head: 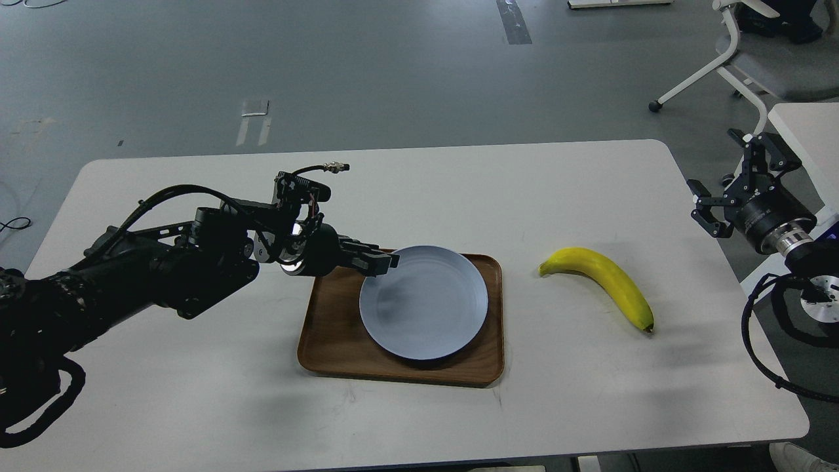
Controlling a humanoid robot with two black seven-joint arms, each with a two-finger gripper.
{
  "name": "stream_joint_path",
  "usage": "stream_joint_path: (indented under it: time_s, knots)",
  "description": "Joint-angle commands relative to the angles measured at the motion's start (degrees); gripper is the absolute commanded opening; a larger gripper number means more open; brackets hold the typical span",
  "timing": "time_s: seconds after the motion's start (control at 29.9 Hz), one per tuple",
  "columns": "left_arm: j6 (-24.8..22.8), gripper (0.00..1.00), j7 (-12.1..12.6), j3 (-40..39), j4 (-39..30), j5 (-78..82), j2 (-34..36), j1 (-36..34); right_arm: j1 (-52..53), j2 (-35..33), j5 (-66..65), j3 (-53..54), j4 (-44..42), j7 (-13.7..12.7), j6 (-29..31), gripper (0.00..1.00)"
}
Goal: Place banana on plate with both arms
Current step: 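Release the plate and raise the left gripper away, then reach the right gripper down and grasp the yellow banana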
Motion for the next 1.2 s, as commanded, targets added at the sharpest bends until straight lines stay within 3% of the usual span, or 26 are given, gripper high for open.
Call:
stream_joint_path:
  time_s: [0.0, 0.13, 0.33, 0.47, 0.53, 0.67, 0.74, 0.94, 1.04, 1.17]
  knots:
    - [-0.2, 0.98, 0.0, -0.9, -0.3, -7.9, 2.2, -1.1, 0.0, -0.3, 0.0, -0.1, 0.0, 0.0, 0.0, 1.0]
    - [-0.1, 0.98, 0.0, -3.6, -2.1, -40.0, 6.4, -2.5, 0.1, -0.6, 0.0, -0.1, 0.1, 0.0, 0.0, 1.0]
    - [-1.2, 0.98, 0.0, -6.3, -3.2, -71.6, 13.7, -2.4, 0.4, -1.4, -1.9, -0.2, 0.6, 0.0, 0.0, 1.0]
    - [-3.6, 0.98, 0.0, -11.2, -3.2, -78.5, 18.1, -0.7, 1.1, -2.4, -5.4, -0.2, 1.9, 0.0, 0.0, 1.0]
    - [-8.4, 0.98, 0.0, -17.3, -3.2, -83.4, 21.3, 4.2, 2.4, -6.0, -10.8, -0.1, 6.2, 0.0, 0.0, 1.0]
    - [-8.4, 0.98, 0.0, -25.4, -3.2, -84.1, 22.1, 8.5, 6.8, -9.9, -22.7, -0.2, 12.5, 0.0, 0.0, 1.0]
    - [-8.4, 0.98, 0.1, -28.1, -3.2, -84.2, 22.3, 10.1, 11.6, -11.6, -35.6, -0.2, 15.3, 0.0, 0.0, 1.0]
    - [-8.4, 0.98, 0.5, -28.5, -3.2, -84.7, 22.3, 10.3, 20.9, -13.0, -58.6, -1.8, 19.0, 0.0, 0.0, 1.0]
    - [-8.4, 0.98, 0.3, -28.5, -3.2, -84.7, 22.3, 10.4, 28.6, -12.3, -74.1, -9.9, 21.2, 0.0, 0.0, 1.0]
    - [-8.4, 0.98, 0.3, -28.5, -3.2, -84.7, 22.7, 10.5, 32.9, -10.1, -84.5, -18.9, 23.7, 0.0, 0.0, 1.0]
